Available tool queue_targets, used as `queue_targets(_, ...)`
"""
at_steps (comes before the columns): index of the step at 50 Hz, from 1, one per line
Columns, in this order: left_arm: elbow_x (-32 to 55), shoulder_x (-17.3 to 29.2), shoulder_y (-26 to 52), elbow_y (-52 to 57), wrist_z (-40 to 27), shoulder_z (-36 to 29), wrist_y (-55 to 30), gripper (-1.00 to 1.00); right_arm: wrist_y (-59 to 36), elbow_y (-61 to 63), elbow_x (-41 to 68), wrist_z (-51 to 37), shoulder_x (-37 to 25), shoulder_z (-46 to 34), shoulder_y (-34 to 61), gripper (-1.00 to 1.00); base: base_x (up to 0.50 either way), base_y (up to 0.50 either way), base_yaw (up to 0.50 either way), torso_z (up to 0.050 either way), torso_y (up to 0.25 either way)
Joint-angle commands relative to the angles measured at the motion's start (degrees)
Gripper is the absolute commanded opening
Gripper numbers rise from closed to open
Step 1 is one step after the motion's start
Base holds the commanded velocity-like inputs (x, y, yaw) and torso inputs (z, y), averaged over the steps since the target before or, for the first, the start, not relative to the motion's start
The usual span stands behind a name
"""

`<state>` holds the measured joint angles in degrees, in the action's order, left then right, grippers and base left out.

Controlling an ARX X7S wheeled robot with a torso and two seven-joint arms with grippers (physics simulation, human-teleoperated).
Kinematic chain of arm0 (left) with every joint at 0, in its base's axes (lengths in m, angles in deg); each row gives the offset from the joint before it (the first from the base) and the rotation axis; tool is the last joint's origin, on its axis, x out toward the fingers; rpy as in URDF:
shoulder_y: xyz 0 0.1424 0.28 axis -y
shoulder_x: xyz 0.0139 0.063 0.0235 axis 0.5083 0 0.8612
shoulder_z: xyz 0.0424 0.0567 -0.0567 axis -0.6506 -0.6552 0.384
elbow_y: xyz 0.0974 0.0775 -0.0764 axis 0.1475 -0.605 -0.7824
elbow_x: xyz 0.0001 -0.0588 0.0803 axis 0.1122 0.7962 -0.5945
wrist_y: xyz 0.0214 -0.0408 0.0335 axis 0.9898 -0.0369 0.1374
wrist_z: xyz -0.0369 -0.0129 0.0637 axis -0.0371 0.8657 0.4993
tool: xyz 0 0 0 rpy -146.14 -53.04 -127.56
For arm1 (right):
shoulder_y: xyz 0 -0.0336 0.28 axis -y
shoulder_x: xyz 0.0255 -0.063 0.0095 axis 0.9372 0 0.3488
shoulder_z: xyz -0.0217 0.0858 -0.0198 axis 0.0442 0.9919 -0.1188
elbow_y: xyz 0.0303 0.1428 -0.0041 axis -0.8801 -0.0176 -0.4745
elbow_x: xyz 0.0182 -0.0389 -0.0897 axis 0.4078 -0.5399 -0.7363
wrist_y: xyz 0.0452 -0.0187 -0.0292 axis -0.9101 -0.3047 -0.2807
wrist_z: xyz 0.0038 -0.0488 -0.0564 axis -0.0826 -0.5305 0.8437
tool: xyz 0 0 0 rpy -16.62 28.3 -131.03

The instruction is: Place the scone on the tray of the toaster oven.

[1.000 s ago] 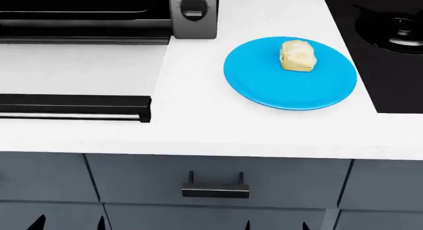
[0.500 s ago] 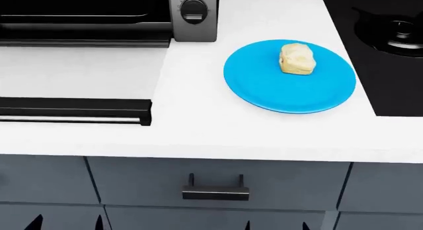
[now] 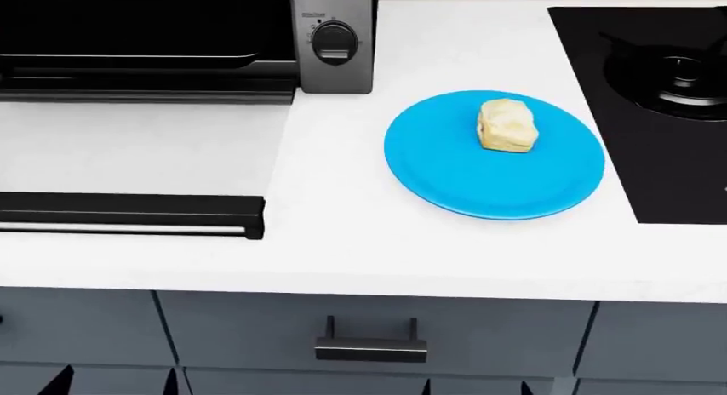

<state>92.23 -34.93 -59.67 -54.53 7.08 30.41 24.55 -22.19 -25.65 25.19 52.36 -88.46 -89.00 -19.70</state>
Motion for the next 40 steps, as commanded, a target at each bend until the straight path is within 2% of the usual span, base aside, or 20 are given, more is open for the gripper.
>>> queue_targets(1,0.6,0.9,-0.2,0.3,-0.7,-0.6,0.5,1.00,0.0,-0.1,0.7,-0.8,-0.6,-0.7,0.1,1.00,0.00,0.00,0.00,0.050,0.000)
queue_targets(16,1.4,1.4,-0.2,0.2,-1.4,-1.3,1.1,1.00,0.1,0.0,1.3,-1.6,-1.3,-1.7,0.1,1.00,0.00,0.00,0.00,0.049,0.000)
queue_targets(30,2.7,1.5,0.4,0.8,-2.5,-1.7,-0.3,1.00,0.0,-0.1,2.2,-2.2,-1.8,-2.3,0.4,1.00,0.00,0.00,0.00,0.000,0.000)
queue_targets(32,6.6,1.7,-0.2,2.8,-1.4,-0.8,-3.8,1.00,-2.1,2.8,2.0,-3.2,-2.1,-2.2,0.0,1.00,0.00,0.00,0.00,0.000,0.000)
queue_targets(34,3.0,2.7,-0.2,3.9,-2.5,-2.7,-5.0,1.00,-4.5,6.8,1.9,-3.9,-2.5,-2.2,-0.6,1.00,0.00,0.00,0.00,0.000,0.000)
queue_targets(40,6.6,6.5,0.8,16.2,-3.3,-0.4,-15.7,1.00,-13.2,17.8,2.8,-4.8,-4.9,-1.5,-1.3,1.00,0.00,0.00,0.00,0.000,0.000)
